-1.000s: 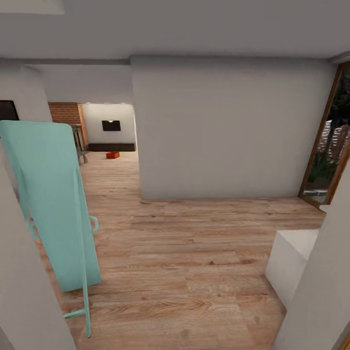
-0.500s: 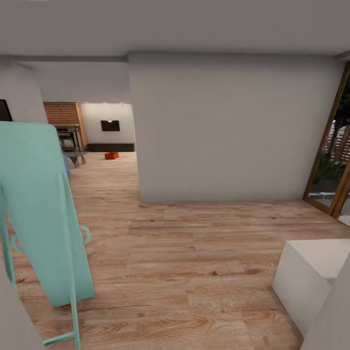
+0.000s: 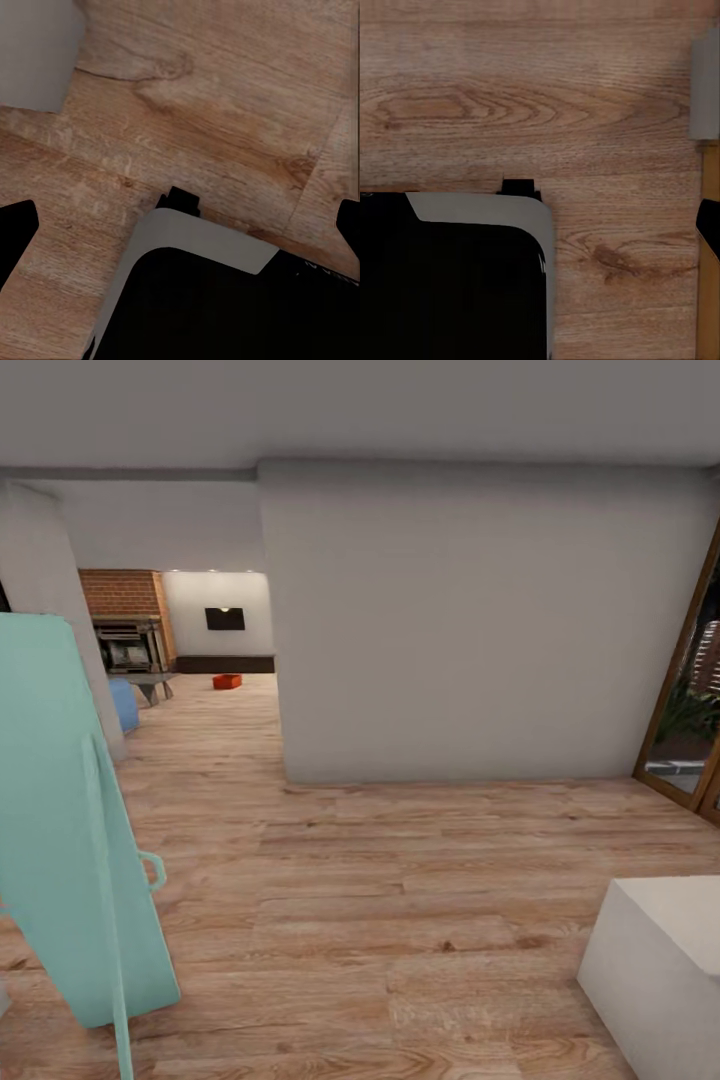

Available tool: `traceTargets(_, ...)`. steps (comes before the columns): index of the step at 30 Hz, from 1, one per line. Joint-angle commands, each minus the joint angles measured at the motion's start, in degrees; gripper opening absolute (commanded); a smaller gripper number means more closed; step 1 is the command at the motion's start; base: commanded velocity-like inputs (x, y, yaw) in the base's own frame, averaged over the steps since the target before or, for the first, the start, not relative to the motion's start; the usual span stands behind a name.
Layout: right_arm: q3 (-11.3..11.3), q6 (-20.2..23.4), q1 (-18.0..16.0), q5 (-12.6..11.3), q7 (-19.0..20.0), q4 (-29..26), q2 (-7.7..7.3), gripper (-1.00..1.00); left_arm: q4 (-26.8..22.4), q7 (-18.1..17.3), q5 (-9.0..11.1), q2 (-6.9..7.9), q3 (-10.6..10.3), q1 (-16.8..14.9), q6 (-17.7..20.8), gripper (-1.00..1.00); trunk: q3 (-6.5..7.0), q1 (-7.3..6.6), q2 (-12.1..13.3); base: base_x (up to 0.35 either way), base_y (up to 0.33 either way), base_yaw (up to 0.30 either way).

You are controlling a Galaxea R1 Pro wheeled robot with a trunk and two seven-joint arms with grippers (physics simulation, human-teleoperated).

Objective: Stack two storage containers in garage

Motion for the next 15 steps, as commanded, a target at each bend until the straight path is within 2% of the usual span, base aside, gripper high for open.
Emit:
traceTargets(1,0.42,-0.32,-0.08,-0.36,-0.01,0.17,0.00,1.00,0.02,0.10,0.26,-0.01,-0.06,-0.04,-0.16,1.00,-0.07,0.04,-0.04,0.322,0.000,0.000)
traceTargets(15,0.42,-0.18,-0.08,-0.36,-0.01,0.17,0.08,1.00,0.02,0.09,0.26,-0.01,-0.06,-0.04,-0.16,1.00,-0.07,0.04,-0.04,0.322,0.000,0.000)
